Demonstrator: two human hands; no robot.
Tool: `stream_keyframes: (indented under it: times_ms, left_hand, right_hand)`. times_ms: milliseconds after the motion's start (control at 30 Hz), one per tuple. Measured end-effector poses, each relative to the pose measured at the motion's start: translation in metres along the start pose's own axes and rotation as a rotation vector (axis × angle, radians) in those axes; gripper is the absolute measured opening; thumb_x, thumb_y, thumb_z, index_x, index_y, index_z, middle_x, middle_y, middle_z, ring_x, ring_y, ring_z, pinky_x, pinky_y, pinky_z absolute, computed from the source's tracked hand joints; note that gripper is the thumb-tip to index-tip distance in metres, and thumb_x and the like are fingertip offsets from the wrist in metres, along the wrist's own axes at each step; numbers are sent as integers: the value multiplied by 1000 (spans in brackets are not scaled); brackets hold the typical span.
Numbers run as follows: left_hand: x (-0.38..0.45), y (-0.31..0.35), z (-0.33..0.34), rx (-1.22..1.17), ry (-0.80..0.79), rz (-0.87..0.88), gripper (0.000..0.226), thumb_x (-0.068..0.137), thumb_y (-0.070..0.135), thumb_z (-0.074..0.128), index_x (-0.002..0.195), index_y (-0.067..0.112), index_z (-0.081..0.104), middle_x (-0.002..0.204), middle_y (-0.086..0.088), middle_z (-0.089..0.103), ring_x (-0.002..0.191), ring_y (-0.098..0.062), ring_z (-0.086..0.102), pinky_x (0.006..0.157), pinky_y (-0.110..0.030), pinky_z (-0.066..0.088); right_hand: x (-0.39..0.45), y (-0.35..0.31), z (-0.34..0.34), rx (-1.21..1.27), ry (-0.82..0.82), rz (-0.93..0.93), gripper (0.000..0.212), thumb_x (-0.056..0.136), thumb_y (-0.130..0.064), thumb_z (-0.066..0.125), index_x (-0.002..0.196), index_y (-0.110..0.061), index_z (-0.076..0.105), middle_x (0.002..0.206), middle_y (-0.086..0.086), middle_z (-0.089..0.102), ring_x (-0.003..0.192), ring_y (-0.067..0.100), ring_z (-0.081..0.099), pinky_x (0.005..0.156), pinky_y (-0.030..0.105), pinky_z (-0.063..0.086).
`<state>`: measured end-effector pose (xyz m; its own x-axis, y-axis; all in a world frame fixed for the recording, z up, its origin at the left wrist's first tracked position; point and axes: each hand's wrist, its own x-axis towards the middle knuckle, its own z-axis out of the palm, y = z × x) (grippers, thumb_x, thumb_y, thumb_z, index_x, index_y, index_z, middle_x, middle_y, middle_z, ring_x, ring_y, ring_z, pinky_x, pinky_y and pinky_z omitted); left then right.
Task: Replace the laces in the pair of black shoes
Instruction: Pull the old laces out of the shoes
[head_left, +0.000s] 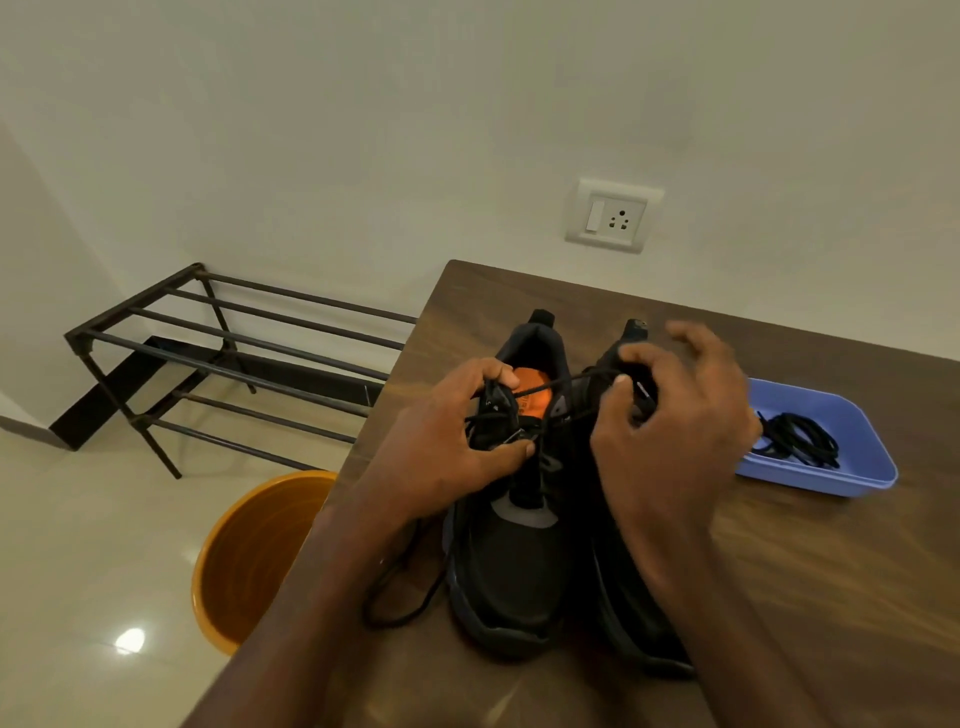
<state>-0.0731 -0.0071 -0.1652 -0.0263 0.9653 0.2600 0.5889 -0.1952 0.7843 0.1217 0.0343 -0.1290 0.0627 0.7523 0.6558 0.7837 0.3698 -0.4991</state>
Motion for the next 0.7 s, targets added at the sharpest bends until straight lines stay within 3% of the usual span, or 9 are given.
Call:
stream_keyframes:
  times_ms: [67, 133, 167, 233, 333, 433, 533, 633, 700]
  left_hand:
    - [0, 0, 0, 1, -8, 5, 59, 84, 42, 82, 132, 42, 48, 132, 21, 60, 121, 7, 59, 94, -9, 49]
    - [0, 1, 0, -19, -9, 15, 58, 85, 40, 82, 133, 40, 49, 132, 20, 60, 123, 6, 58, 94, -9, 49]
    - [0, 1, 1, -27, -9, 22, 58, 85, 39, 82, 133, 38, 50, 132, 20, 61, 125, 5, 58, 96, -11, 50]
    - [0, 0, 2, -27, -10, 24, 58, 85, 38, 82, 133, 39, 50, 132, 20, 61, 126, 3, 57, 98, -16, 51]
    - [1, 0, 0, 19, -12, 4, 59, 83, 42, 83, 130, 44, 48, 134, 22, 59, 125, 14, 51, 93, -3, 42]
    - [3, 1, -1, 50, -21, 6, 59, 83, 42, 82, 130, 44, 48, 135, 22, 57, 115, 28, 46, 87, 5, 39]
    - [3, 1, -2, 72, -41, 16, 60, 83, 44, 81, 131, 45, 46, 138, 22, 54, 110, 28, 47, 85, 0, 43]
    - [4, -2, -3, 78, -45, 15, 60, 83, 46, 80, 131, 46, 45, 140, 20, 54, 114, 22, 46, 92, -8, 42]
    - [3, -1, -3, 91, -38, 24, 59, 85, 46, 80, 132, 47, 45, 140, 22, 53, 114, 23, 46, 90, -5, 41]
  right_hand:
    - [0, -7, 1, -145, -161, -143, 44, 90, -22, 65, 134, -21, 63, 163, 2, 35, 151, 24, 31, 114, 59, 28]
    - [-2, -17, 12, -196, -342, -267, 38, 94, -27, 61, 131, -29, 63, 170, -6, 19, 157, 19, 15, 117, 61, 17]
    - [-4, -19, 18, -197, -428, -288, 31, 96, -28, 59, 125, -31, 67, 170, -9, 20, 158, 17, 14, 118, 63, 13]
    - [-5, -19, 24, -149, -475, -255, 20, 95, -28, 63, 112, -34, 73, 160, -12, 38, 153, 13, 27, 120, 64, 8]
    - [-1, -7, 14, -38, -184, -85, 9, 92, -22, 69, 95, -28, 76, 128, -10, 64, 121, 10, 57, 119, 60, 22]
    - [8, 6, -3, -48, 88, 15, 8, 92, -23, 68, 93, -20, 75, 116, -2, 67, 105, 14, 62, 111, 59, 34]
    - [9, 17, -11, -74, 171, -11, 7, 86, -20, 65, 80, -17, 67, 107, 1, 69, 96, 18, 63, 108, 52, 38]
    - [12, 25, -13, -82, 177, -7, 11, 81, -16, 61, 73, -15, 53, 98, 3, 66, 86, 19, 58, 99, 46, 40]
    - [14, 27, -12, -37, 156, 2, 12, 79, -13, 59, 69, -13, 53, 79, 2, 62, 70, 21, 55, 87, 44, 46]
